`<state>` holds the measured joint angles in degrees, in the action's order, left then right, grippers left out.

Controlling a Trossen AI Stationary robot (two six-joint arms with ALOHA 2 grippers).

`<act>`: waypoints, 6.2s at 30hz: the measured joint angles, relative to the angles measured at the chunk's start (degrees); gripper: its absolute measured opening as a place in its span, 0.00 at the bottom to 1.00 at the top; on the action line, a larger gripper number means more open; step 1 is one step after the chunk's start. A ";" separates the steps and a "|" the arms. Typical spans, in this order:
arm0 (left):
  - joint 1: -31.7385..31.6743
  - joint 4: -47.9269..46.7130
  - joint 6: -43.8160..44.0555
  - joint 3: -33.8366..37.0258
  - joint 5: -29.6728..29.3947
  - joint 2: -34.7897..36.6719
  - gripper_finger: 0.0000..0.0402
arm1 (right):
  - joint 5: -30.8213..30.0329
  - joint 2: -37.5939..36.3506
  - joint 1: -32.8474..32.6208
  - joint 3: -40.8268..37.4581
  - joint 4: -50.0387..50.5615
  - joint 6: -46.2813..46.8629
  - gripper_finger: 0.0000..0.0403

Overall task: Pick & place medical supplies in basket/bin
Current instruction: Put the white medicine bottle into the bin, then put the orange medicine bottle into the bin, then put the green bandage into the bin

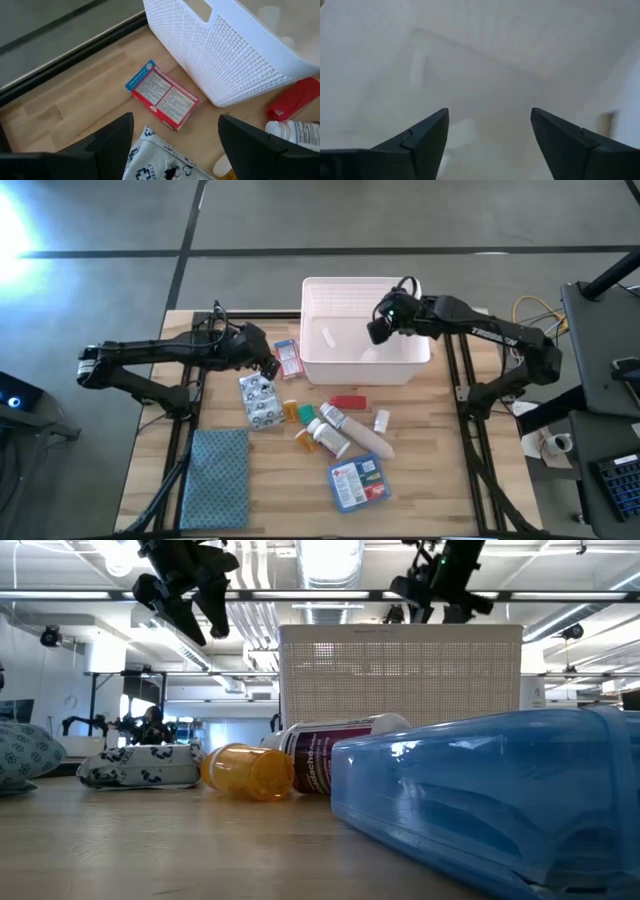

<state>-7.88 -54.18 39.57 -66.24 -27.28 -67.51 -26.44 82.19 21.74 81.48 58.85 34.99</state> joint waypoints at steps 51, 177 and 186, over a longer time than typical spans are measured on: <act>0.85 5.12 -15.28 2.89 12.69 -1.57 0.67 | 14.21 11.73 -38.42 -31.29 -17.49 81.79 0.70; -7.39 19.88 -67.47 -36.12 7.20 -30.28 0.74 | 2.47 -9.71 -4.99 -4.25 -1.54 9.33 0.82; 0.83 -6.65 -67.73 -42.67 9.28 -25.26 0.87 | 2.43 -9.72 -5.10 -4.40 -0.36 8.16 0.82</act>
<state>-7.05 -60.83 -28.16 -108.91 -18.01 -92.77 -24.01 72.47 16.64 77.08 58.49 43.14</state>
